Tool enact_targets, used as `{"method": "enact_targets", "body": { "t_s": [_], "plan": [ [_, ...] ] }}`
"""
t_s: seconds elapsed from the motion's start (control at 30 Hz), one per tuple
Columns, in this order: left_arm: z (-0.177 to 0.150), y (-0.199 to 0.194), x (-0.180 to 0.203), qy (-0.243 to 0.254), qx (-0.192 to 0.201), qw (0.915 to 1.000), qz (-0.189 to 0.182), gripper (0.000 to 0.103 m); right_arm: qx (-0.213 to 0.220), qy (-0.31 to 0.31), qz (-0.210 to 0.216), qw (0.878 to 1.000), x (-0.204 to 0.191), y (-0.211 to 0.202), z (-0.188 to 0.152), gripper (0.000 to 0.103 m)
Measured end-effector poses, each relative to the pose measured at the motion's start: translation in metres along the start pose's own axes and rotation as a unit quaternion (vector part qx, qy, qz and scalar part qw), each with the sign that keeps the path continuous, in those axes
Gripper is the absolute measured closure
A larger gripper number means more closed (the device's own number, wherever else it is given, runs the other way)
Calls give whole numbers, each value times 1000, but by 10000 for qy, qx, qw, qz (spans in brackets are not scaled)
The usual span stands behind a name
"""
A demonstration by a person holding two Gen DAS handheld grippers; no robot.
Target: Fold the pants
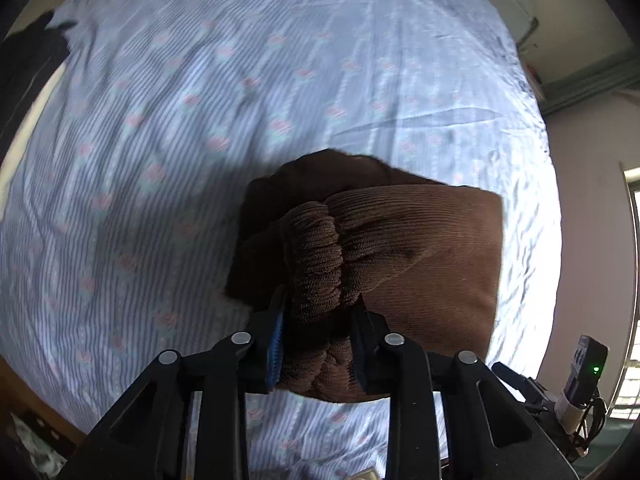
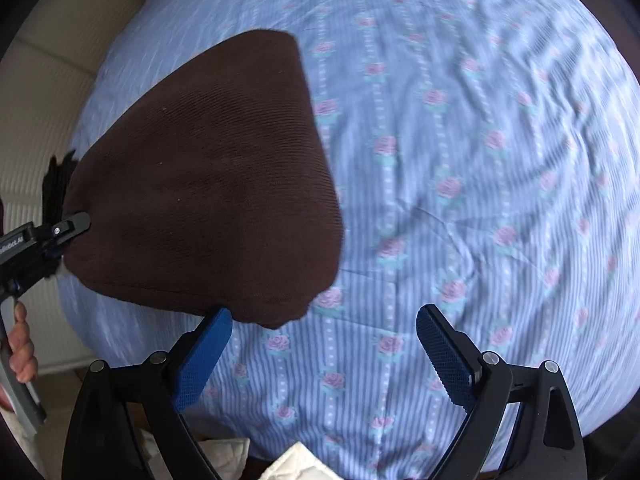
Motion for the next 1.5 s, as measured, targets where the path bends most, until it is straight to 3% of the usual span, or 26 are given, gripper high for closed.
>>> {"method": "enact_targets", "body": {
  "t_s": [0.13,0.3,0.5,0.57,0.63,0.67,0.8,0.9,1.03,1.17,1.33,1.43,1.5],
  "plan": [
    [-13,20,-20,-366,-367,9986,-81,53,-87,-183,-74,9998,-8,9,-1,8],
    [-27,38,-28,-446,-501,9977,-52,31,-185,-183,-140,9996,-6,14,-6,8],
    [-34,59,-30,-457,-707,9960,-283,20,-232,-206,-222,9993,-4,11,-15,8],
    [-35,68,-29,-521,-766,9948,-435,22,-250,-217,-252,9991,-3,9,-22,8],
    [-38,73,-26,-592,-731,9931,-694,33,-272,-208,-280,9990,-4,7,-28,8],
    [-38,72,-23,-603,-721,9921,-833,45,-270,-182,-286,9991,-3,5,-31,8],
    [-34,52,-9,-443,-612,9917,-1037,64,-177,50,-240,9995,3,2,-34,8],
    [-18,13,14,-374,-337,9896,-1348,66,-2,253,-126,9996,11,-7,-33,8],
    [17,-39,75,159,29,9865,-1630,66,242,482,183,9984,13,-11,-33,8],
    [50,-57,136,410,94,9810,-1895,66,472,725,556,9947,6,-8,-23,8],
    [73,-62,186,627,79,9749,-2133,66,627,691,552,9941,-8,4,-4,8],
    [80,-64,189,611,91,9729,-2226,66,710,701,360,9944,-11,10,6,8],
    [82,-66,187,658,81,9722,-2248,66,1001,850,96,9913,-4,4,14,10]
  ]
}}
Point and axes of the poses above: each gripper's, at about its wrist camera, not at the fingertips, and y roughly the way its jaws point, x to its right, z to its top, the point moved 1 cm from there along y, roughly the way its jaws point, and after that the axes turned 8 degrees about x, right-handed, at the moved point
